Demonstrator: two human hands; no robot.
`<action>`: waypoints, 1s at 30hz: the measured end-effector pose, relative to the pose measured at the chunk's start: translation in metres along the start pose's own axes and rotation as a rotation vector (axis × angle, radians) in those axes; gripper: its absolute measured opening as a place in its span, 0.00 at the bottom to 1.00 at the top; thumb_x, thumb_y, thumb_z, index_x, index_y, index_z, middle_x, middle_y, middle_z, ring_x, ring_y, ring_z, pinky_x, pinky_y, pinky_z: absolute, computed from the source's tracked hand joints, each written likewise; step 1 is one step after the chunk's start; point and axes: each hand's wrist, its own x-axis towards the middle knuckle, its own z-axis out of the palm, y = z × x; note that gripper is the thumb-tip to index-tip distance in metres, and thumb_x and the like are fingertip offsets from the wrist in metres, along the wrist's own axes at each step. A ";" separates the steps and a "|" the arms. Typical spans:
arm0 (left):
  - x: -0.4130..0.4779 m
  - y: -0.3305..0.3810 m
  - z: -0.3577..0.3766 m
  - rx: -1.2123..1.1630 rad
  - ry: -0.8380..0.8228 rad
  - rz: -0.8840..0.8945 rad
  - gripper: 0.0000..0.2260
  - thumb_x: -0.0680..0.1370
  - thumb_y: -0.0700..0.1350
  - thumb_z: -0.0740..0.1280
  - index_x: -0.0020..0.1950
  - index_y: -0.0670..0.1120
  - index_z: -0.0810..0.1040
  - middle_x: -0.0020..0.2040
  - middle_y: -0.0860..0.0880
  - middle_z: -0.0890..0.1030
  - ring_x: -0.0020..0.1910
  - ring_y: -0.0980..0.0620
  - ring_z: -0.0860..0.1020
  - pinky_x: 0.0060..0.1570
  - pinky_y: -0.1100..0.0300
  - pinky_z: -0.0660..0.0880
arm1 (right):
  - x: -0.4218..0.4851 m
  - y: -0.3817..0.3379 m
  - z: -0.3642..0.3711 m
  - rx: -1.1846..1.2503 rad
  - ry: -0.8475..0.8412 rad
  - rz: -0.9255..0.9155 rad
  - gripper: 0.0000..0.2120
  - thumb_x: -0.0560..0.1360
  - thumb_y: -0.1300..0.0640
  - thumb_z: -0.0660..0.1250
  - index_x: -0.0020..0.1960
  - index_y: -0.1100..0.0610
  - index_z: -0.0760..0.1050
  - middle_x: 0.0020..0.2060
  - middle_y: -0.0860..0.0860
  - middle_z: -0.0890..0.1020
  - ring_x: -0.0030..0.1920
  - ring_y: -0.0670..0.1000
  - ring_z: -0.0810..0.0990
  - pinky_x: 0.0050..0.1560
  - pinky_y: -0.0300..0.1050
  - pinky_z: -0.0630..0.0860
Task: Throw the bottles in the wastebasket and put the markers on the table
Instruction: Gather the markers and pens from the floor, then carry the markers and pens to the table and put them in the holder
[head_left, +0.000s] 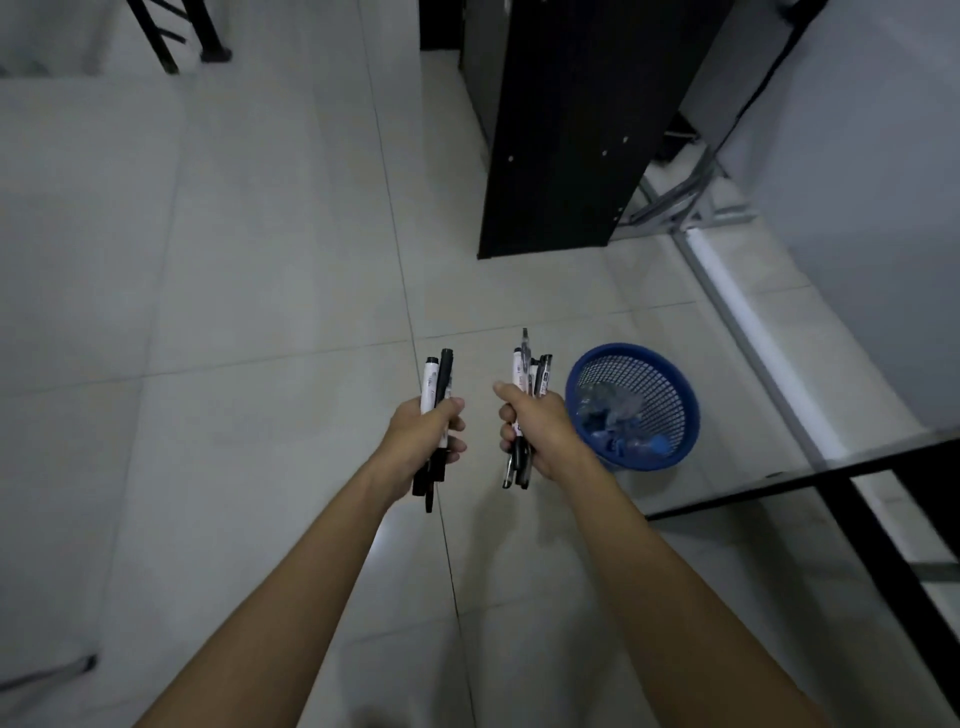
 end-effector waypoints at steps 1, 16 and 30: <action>-0.019 0.020 0.003 0.000 0.000 -0.002 0.05 0.77 0.46 0.65 0.44 0.46 0.75 0.35 0.48 0.77 0.24 0.53 0.76 0.27 0.61 0.77 | -0.020 -0.019 -0.003 -0.003 0.006 -0.012 0.10 0.74 0.53 0.69 0.40 0.57 0.72 0.20 0.45 0.73 0.19 0.47 0.69 0.24 0.41 0.70; -0.288 0.266 0.092 0.052 -0.168 0.009 0.10 0.72 0.47 0.72 0.38 0.43 0.75 0.28 0.48 0.75 0.23 0.53 0.76 0.31 0.58 0.78 | -0.339 -0.244 -0.093 0.043 0.239 -0.109 0.19 0.72 0.50 0.71 0.27 0.56 0.71 0.20 0.51 0.73 0.19 0.50 0.70 0.23 0.41 0.70; -0.425 0.278 0.253 0.310 -0.534 0.090 0.09 0.72 0.49 0.71 0.39 0.45 0.75 0.30 0.50 0.77 0.22 0.57 0.77 0.25 0.63 0.77 | -0.501 -0.234 -0.247 0.255 0.518 -0.187 0.12 0.72 0.51 0.71 0.37 0.54 0.70 0.21 0.47 0.72 0.20 0.48 0.69 0.26 0.44 0.71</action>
